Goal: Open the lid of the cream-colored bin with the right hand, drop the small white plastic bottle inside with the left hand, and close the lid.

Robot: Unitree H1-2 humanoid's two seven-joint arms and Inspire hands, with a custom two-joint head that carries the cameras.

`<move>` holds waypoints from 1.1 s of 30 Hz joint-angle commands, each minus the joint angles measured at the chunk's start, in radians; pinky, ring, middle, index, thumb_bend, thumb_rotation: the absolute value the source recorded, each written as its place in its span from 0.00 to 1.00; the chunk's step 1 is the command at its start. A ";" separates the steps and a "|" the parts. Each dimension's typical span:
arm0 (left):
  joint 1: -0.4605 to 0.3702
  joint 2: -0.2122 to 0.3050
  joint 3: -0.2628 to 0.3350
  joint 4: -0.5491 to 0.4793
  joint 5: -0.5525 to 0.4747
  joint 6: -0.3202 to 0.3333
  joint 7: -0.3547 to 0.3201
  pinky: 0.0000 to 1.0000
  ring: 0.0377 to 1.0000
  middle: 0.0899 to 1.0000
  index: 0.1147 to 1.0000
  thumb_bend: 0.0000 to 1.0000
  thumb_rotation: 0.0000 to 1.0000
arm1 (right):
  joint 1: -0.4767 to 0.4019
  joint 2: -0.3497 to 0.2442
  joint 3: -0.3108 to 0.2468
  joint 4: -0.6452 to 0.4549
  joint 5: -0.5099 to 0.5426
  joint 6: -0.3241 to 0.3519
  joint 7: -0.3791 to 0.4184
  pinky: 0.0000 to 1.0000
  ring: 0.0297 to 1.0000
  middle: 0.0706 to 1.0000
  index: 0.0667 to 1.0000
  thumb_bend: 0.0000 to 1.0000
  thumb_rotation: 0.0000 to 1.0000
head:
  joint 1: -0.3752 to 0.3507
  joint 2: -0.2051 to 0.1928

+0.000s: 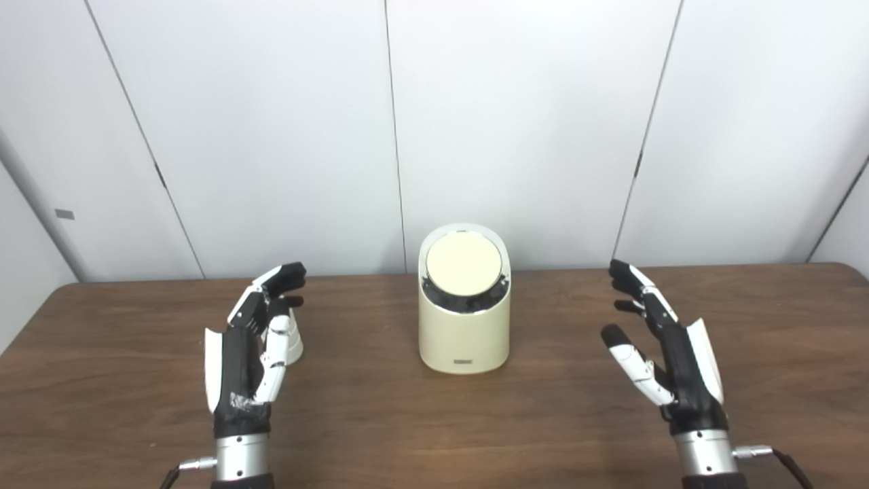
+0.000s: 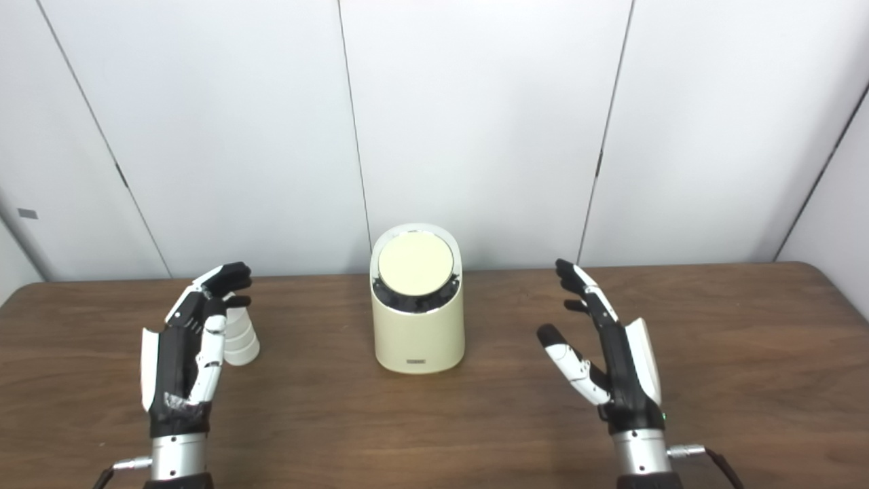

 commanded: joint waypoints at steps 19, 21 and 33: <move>-0.030 0.008 -0.001 -0.022 0.018 -0.025 0.007 0.66 0.73 0.73 0.71 0.25 0.79 | -0.129 -0.017 0.026 -0.131 -0.045 0.168 0.078 0.77 0.88 0.90 0.87 0.77 1.00 | -0.004 0.006; -0.030 0.007 0.002 -0.023 0.023 -0.025 0.005 0.66 0.73 0.73 0.71 0.25 0.79 | -0.131 -0.018 0.029 -0.137 -0.069 0.184 0.080 0.76 0.88 0.90 0.87 0.78 1.00 | -0.005 0.007; -0.031 0.008 -0.003 -0.015 0.026 -0.025 0.012 0.66 0.73 0.73 0.71 0.25 0.82 | -0.275 -0.007 0.067 -0.159 -0.193 0.342 0.116 0.73 0.85 0.88 0.88 0.88 0.75 | -0.007 0.006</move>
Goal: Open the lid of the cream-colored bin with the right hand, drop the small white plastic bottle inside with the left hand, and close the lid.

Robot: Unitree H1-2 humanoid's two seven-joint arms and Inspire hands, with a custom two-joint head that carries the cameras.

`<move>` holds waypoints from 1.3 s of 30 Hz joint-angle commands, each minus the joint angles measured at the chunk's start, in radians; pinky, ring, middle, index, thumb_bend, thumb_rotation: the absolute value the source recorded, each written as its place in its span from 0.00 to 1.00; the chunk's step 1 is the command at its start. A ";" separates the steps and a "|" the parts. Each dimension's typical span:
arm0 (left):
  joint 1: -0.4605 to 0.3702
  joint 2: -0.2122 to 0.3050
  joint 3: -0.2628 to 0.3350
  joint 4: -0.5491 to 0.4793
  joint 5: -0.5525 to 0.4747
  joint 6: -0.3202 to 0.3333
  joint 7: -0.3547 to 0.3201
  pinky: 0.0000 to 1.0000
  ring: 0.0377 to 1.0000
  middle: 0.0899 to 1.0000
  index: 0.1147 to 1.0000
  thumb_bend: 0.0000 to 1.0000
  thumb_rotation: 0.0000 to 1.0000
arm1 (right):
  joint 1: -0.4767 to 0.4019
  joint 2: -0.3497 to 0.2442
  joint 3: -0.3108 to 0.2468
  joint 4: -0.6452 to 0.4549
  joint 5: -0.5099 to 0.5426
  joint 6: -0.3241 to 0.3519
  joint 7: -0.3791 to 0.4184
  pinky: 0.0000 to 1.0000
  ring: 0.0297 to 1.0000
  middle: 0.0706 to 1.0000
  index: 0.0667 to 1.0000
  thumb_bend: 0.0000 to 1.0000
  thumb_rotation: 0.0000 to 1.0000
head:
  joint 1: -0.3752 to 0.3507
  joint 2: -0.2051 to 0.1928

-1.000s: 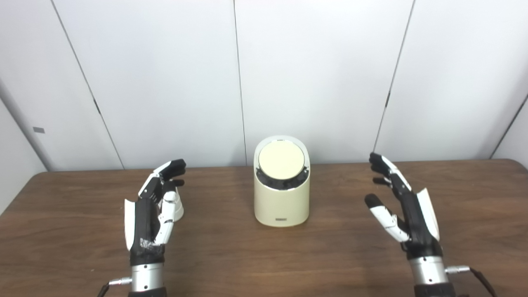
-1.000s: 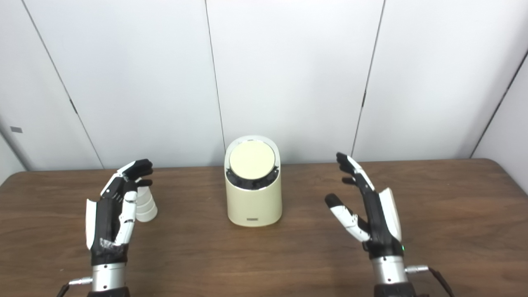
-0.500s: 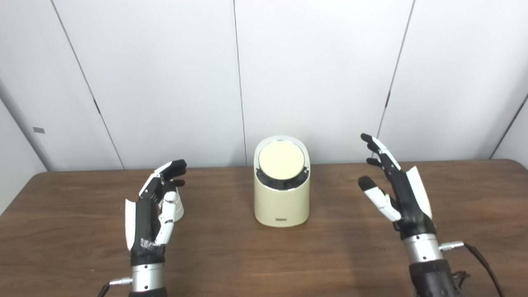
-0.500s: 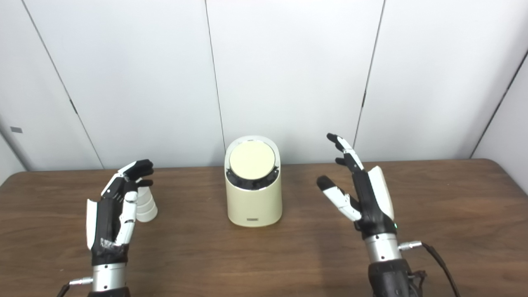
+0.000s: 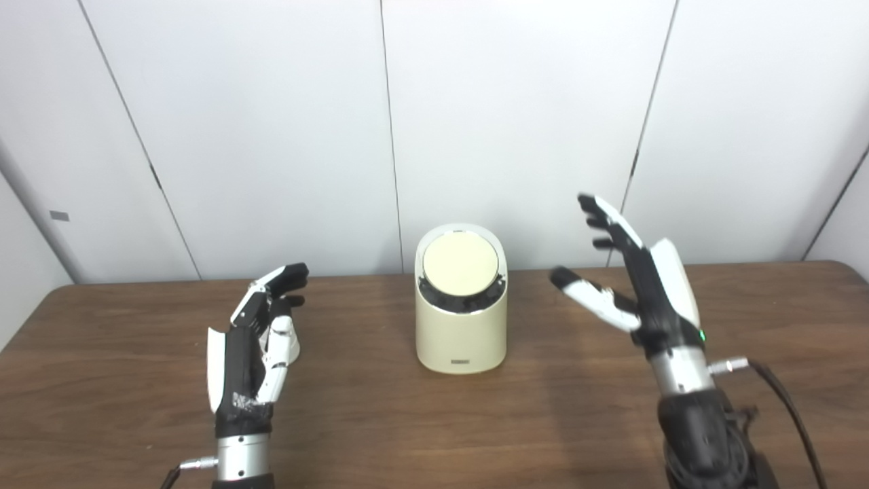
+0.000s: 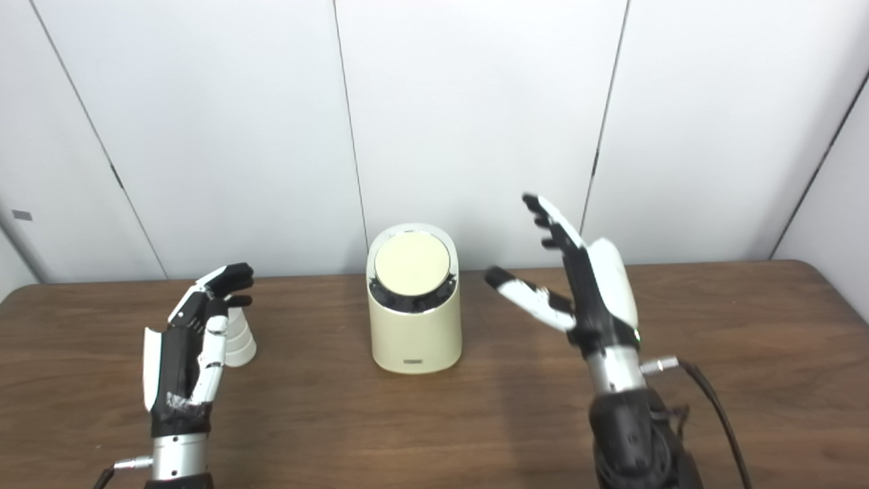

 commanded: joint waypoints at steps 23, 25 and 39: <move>-0.036 -0.002 0.000 -0.021 0.019 -0.025 0.021 0.66 0.73 0.73 0.71 0.25 0.81 | -0.209 0.021 0.067 0.105 -0.070 0.150 -0.003 0.55 0.75 0.86 0.88 1.00 0.44 | 0.006 0.000; -0.036 -0.002 -0.001 -0.022 0.018 -0.025 0.020 0.66 0.73 0.73 0.71 0.25 0.82 | -0.214 0.014 0.084 0.114 -0.098 0.167 -0.001 0.55 0.74 0.84 0.86 1.00 0.45 | 0.007 -0.001; -0.037 -0.004 -0.002 -0.026 0.017 -0.025 0.026 0.66 0.73 0.72 0.71 0.25 0.80 | -0.214 0.016 0.148 0.220 -0.165 0.197 -0.034 0.61 0.77 0.83 0.84 1.00 0.46 | 0.012 0.000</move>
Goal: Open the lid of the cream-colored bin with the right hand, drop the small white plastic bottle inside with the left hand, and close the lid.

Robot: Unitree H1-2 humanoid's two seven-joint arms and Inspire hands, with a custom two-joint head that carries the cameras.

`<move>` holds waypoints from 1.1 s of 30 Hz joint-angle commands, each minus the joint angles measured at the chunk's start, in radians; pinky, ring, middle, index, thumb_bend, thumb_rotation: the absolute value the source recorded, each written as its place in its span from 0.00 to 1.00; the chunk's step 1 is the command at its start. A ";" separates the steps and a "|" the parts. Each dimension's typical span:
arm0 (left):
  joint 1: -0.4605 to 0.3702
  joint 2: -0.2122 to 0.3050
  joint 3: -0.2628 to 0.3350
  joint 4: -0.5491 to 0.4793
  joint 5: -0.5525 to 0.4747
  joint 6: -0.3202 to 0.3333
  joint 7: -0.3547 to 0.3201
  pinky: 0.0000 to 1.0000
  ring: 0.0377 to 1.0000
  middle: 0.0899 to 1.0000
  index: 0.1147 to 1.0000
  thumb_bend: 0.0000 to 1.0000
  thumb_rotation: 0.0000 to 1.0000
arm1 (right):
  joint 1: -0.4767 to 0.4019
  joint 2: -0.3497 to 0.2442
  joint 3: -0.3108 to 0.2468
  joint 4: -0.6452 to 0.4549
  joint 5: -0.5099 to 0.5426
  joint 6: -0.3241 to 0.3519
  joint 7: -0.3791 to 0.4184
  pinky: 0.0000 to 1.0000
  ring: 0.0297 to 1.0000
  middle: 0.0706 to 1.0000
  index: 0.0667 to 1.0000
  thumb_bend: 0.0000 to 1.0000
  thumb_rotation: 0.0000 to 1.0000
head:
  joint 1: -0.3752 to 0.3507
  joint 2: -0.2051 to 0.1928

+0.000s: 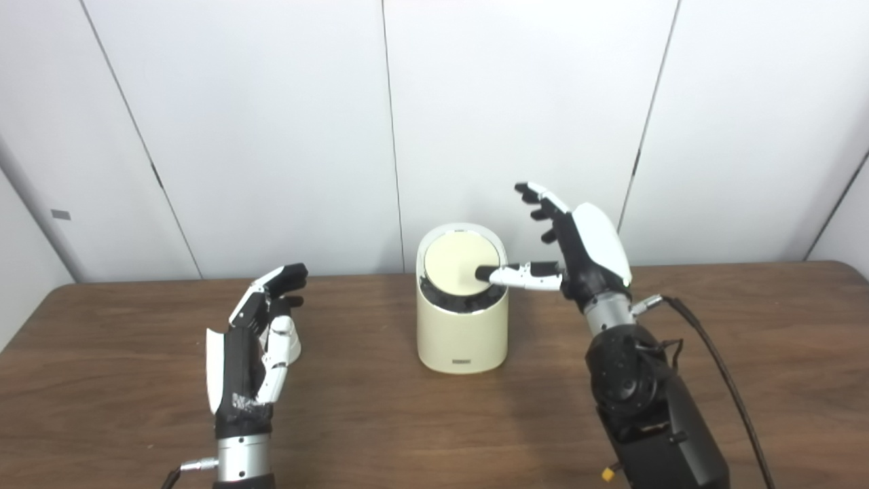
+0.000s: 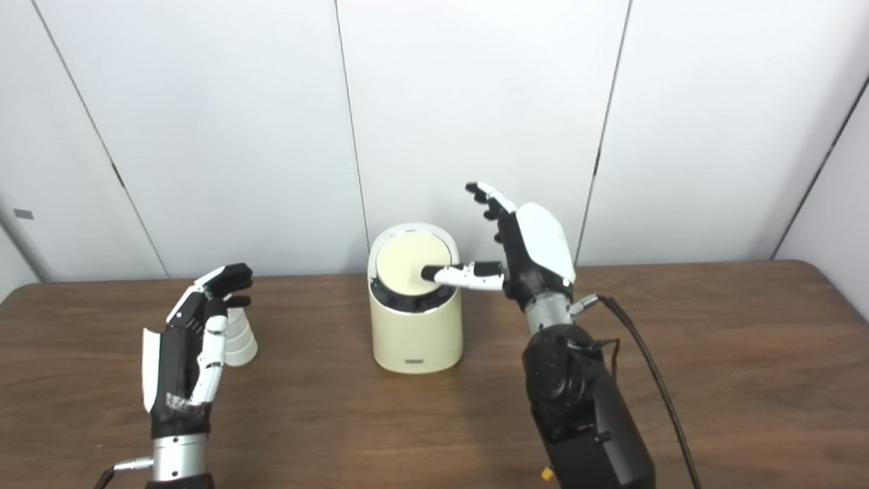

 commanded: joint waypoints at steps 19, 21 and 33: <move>-0.036 -0.004 -0.003 -0.031 0.021 -0.025 0.018 0.65 0.72 0.72 0.71 0.25 0.81 | -0.073 0.008 0.050 0.074 -0.063 0.076 -0.040 0.67 0.81 0.84 0.84 1.00 0.56 | 0.007 0.002; -0.036 -0.005 -0.003 -0.030 0.019 -0.025 0.016 0.66 0.72 0.73 0.71 0.26 0.81 | -0.079 0.009 0.050 0.082 -0.061 0.081 -0.041 0.66 0.81 0.84 0.84 1.00 0.58 | 0.007 0.002; -0.037 -0.009 0.001 -0.029 0.031 -0.025 0.017 0.65 0.72 0.72 0.71 0.26 0.83 | -0.107 0.005 0.069 0.110 -0.067 0.110 -0.034 0.66 0.79 0.83 0.84 1.00 0.74 | 0.006 0.001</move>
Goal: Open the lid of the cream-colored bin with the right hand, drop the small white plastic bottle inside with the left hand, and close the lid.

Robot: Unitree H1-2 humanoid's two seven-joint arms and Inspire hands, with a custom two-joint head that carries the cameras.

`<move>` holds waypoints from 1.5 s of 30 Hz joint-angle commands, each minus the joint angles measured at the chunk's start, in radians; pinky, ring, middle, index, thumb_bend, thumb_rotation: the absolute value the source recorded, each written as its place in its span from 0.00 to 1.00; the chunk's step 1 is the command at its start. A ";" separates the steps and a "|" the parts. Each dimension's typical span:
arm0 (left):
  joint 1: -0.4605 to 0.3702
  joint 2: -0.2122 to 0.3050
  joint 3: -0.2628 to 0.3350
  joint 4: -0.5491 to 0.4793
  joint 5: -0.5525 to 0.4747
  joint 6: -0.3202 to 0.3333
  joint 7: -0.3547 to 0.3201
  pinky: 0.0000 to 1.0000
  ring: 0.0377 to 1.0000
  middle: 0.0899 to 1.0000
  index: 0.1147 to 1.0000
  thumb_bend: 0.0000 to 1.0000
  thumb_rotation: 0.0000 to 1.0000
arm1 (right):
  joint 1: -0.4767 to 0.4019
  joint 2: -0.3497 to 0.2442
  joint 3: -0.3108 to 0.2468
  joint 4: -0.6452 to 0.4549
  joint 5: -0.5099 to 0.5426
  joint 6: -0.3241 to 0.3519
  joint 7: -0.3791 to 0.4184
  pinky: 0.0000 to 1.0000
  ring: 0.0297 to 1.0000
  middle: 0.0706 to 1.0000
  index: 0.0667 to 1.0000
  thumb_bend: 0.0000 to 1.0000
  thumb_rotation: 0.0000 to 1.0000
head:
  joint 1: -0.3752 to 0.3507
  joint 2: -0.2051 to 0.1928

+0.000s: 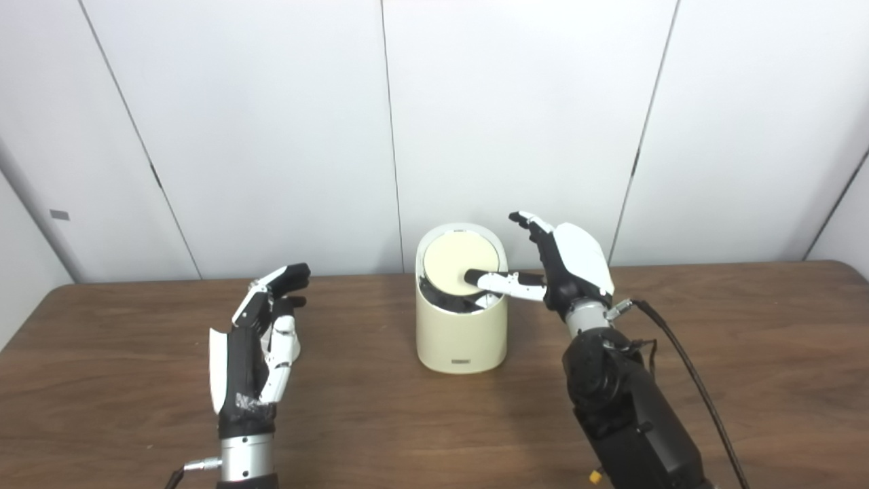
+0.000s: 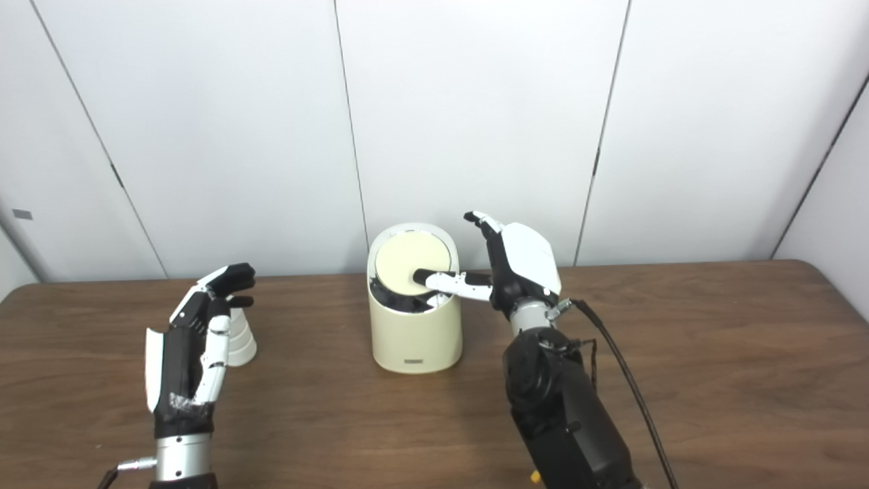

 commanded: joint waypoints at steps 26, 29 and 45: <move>-0.039 -0.003 0.003 -0.034 0.026 -0.025 0.016 0.65 0.72 0.72 0.71 0.25 0.82 | -0.084 -0.005 0.037 0.020 -0.033 0.017 -0.042 0.69 0.79 0.83 0.83 1.00 0.32 | 0.000 0.007; -0.040 -0.004 0.003 -0.035 0.021 -0.025 0.016 0.65 0.72 0.72 0.70 0.25 0.82 | -0.083 -0.007 0.042 0.016 -0.032 0.018 -0.042 0.69 0.79 0.83 0.83 0.98 0.28 | 0.000 0.007; -0.038 -0.009 0.010 -0.038 0.024 -0.024 0.008 0.64 0.72 0.72 0.71 0.24 0.81 | -0.075 -0.015 0.060 -0.001 -0.020 0.017 -0.039 0.68 0.78 0.82 0.82 0.92 0.36 | -0.002 0.008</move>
